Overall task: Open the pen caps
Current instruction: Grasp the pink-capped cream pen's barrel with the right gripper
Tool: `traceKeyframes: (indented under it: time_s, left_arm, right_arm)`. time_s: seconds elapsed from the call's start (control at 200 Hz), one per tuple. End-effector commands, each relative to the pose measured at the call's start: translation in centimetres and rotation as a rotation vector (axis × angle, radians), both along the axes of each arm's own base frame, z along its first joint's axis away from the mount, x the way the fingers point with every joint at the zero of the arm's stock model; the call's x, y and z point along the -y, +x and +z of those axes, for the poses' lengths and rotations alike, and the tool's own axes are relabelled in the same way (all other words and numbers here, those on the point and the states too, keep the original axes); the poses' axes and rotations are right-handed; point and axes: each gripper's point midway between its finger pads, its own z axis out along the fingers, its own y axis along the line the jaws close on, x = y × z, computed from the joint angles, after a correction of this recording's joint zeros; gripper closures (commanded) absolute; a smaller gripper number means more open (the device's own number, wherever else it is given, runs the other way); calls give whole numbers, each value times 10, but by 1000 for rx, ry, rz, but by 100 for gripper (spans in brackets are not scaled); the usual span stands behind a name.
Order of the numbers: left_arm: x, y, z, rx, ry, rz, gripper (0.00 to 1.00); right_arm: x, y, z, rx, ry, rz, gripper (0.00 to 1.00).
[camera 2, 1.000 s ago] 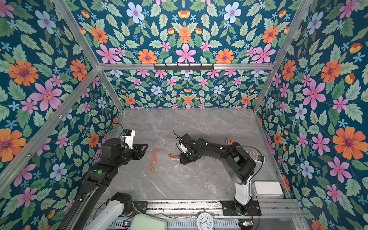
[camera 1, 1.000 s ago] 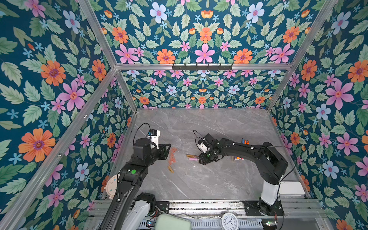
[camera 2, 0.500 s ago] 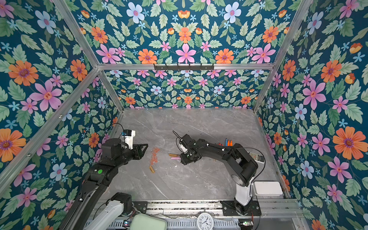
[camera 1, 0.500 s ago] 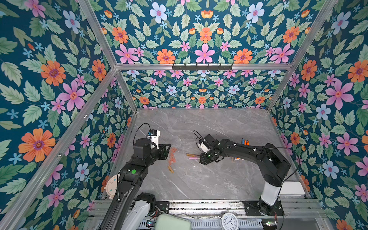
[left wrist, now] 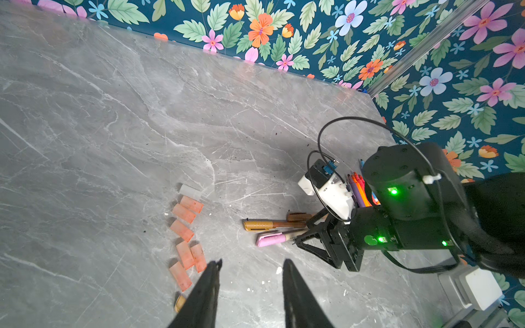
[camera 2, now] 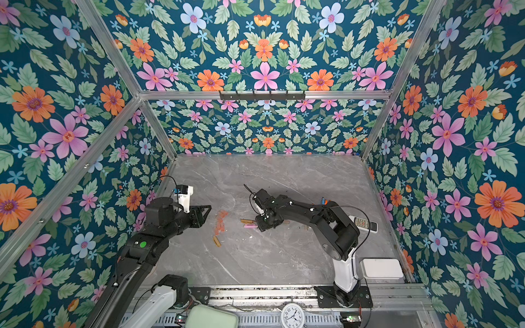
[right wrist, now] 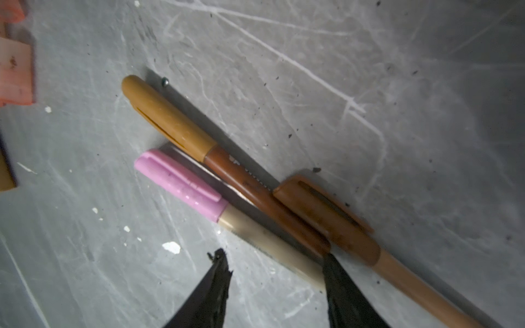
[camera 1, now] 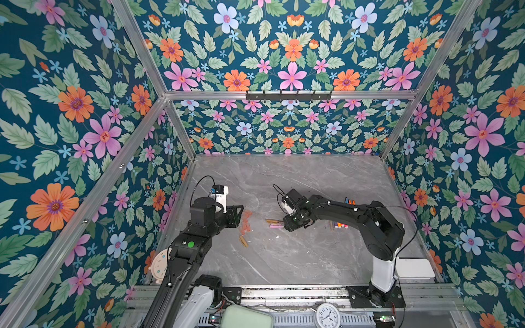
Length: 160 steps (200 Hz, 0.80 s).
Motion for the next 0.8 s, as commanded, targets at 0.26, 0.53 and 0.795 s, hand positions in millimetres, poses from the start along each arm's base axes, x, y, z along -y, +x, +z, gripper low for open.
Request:
traceKeyframes:
  time_s: [0.26,0.53,0.795]
  left_arm:
    - [0,3,6,26,-8,7,61]
    - [0,4,5,24,-7,6,61]
    - [0,4,5,22,-7,8,61]
  right_arm:
    - [9,-13,-7,-25,-22,26,49]
    - [0,-41,-9,-11,-57,137,53]
    - [-6,-44,-20,-14,-112,155,70]
